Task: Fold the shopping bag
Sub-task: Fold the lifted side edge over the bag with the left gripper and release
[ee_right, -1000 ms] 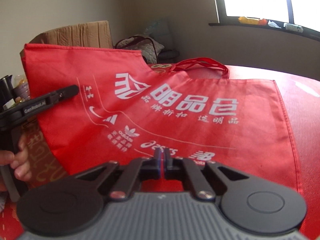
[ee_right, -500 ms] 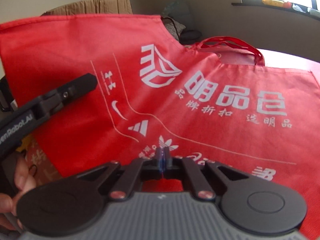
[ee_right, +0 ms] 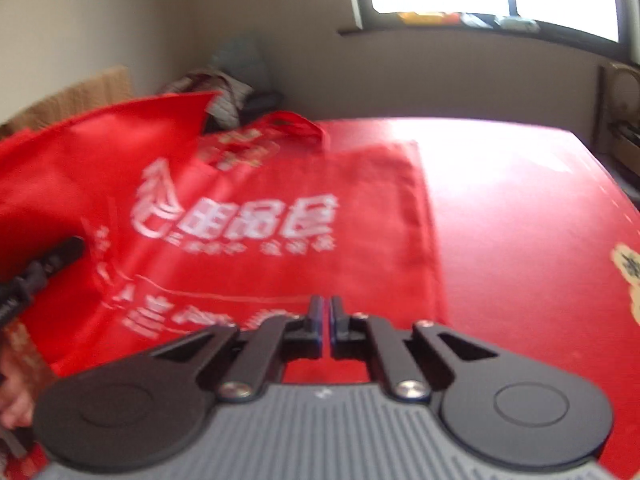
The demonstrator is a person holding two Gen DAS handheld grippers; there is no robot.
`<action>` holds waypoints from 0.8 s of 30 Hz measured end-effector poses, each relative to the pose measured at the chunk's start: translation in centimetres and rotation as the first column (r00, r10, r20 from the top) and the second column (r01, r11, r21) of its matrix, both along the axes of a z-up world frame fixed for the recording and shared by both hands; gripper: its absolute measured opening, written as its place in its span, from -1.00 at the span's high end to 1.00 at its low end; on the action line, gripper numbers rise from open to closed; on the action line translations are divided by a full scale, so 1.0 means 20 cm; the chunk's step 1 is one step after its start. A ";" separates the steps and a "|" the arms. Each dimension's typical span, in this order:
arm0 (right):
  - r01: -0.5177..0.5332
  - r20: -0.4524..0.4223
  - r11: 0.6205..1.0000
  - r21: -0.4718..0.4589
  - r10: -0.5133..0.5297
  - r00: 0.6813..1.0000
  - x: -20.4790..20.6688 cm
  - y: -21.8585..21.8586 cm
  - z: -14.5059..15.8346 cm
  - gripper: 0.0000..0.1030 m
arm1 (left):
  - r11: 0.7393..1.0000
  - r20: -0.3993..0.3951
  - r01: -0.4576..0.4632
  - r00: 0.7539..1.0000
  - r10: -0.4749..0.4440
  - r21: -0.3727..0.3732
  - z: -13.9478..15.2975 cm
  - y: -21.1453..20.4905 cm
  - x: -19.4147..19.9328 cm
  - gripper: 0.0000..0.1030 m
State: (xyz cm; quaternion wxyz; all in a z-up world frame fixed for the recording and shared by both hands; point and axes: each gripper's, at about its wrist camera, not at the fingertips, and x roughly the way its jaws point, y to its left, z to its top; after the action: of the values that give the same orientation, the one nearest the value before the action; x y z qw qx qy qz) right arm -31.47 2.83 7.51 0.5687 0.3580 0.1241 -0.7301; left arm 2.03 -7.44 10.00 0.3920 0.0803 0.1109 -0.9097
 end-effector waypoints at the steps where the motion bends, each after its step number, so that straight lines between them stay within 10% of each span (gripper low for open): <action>1: 0.014 0.031 1.000 -0.025 -0.014 0.999 -0.03 0.02 -0.04 0.92 | 1.000 0.000 -0.001 1.000 0.001 0.005 0.00 0.00 0.00 0.82; 7: -0.029 0.098 0.996 -0.086 0.038 0.994 -0.03 0.08 -0.09 0.90 | 0.994 0.064 -0.036 0.997 0.043 -0.103 0.00 0.09 -0.09 0.83; 15: 0.001 0.206 0.993 -0.118 0.024 0.978 -0.11 0.11 -0.11 0.86 | 0.962 0.245 0.157 0.964 -0.101 -0.223 0.12 0.30 -0.43 0.76; 24: 0.043 0.221 0.993 -0.108 -0.018 0.975 -0.11 0.13 -0.08 0.79 | 0.965 0.480 0.245 0.838 -0.259 0.091 -0.14 0.20 -0.81 0.65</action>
State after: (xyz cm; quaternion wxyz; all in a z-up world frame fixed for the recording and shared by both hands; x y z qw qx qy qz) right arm -33.73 5.40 5.92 0.5869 0.4061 0.0138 -0.7003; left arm -14.24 -3.40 7.15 0.2832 0.3262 0.0086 -0.9019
